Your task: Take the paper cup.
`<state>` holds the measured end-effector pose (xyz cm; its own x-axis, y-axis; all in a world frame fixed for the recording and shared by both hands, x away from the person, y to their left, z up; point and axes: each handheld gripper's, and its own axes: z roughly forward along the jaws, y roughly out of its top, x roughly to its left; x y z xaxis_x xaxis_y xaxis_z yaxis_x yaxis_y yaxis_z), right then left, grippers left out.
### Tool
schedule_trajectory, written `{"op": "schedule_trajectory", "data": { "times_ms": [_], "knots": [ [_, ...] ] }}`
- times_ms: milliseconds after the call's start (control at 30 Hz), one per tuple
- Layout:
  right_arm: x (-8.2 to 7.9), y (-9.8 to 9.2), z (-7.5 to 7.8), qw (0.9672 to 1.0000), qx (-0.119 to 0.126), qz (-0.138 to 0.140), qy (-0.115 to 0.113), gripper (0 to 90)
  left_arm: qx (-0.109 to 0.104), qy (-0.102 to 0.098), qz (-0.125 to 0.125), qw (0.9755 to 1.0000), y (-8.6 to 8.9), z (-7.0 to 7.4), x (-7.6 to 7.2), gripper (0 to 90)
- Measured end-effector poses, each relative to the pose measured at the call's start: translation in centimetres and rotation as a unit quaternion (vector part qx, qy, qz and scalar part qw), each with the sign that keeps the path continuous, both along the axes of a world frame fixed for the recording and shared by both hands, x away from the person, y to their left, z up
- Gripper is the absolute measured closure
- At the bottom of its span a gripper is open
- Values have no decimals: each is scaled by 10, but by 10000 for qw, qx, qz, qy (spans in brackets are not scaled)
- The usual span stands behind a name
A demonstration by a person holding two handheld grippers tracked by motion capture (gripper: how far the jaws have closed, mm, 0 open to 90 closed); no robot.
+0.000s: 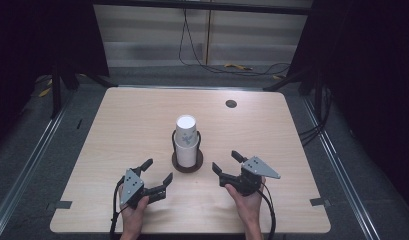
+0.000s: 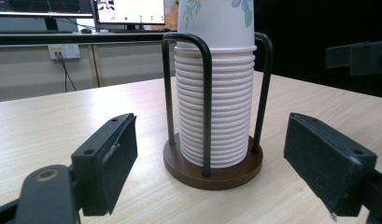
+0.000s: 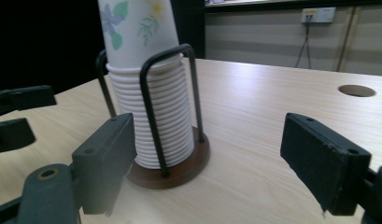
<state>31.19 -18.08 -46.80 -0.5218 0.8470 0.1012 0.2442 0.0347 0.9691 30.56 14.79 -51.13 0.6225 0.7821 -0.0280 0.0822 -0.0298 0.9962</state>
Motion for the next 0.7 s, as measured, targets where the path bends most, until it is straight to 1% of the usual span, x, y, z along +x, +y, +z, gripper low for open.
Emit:
{"op": "schedule_trajectory", "data": {
  "times_ms": [67, 200, 233, 300, 367, 400, 433, 533, 600, 700],
  "knots": [
    [2, 3, 4, 9999, -21, 119, -28, 166, -9, 19, -9, 10000, 0, 0, 1, 174],
    [5, 5, 6, 9998, -14, 185, -35, 163, 5, -7, 4, 10000, 0, 0, 0, 174],
    [7, 7, 8, 9997, -38, 241, -62, 162, 3, -6, 5, 10000, 0, 0, 0, 173],
    [8, 9, 9, 9995, -78, 315, -28, 167, 5, -8, 6, 10000, 0, 0, 0, 174],
    [8, 11, 9, 9993, -93, 352, -53, 176, 13, 1, 12, 10000, 0, 0, 0, 172],
    [8, 11, 9, 9993, -93, 352, -53, 176, 13, 1, 12, 10000, 0, 0, 0, 170],
    [8, 12, 9, 9991, -42, 420, 12, 179, -8, 10, 3, 10000, 0, 0, 0, 170],
    [10, 13, 11, 9990, -45, 444, -11, 175, 1, -4, 10, 10000, 0, 0, 0, 170],
    [12, 16, 17, 9986, 0, 530, 19, 172, -1, -6, 12, 10000, 0, 0, 0, 169],
    [14, 19, 21, 9983, -31, 585, 35, 171, 3, -5, 12, 10000, 0, 0, 0, 170]
  ]
}}
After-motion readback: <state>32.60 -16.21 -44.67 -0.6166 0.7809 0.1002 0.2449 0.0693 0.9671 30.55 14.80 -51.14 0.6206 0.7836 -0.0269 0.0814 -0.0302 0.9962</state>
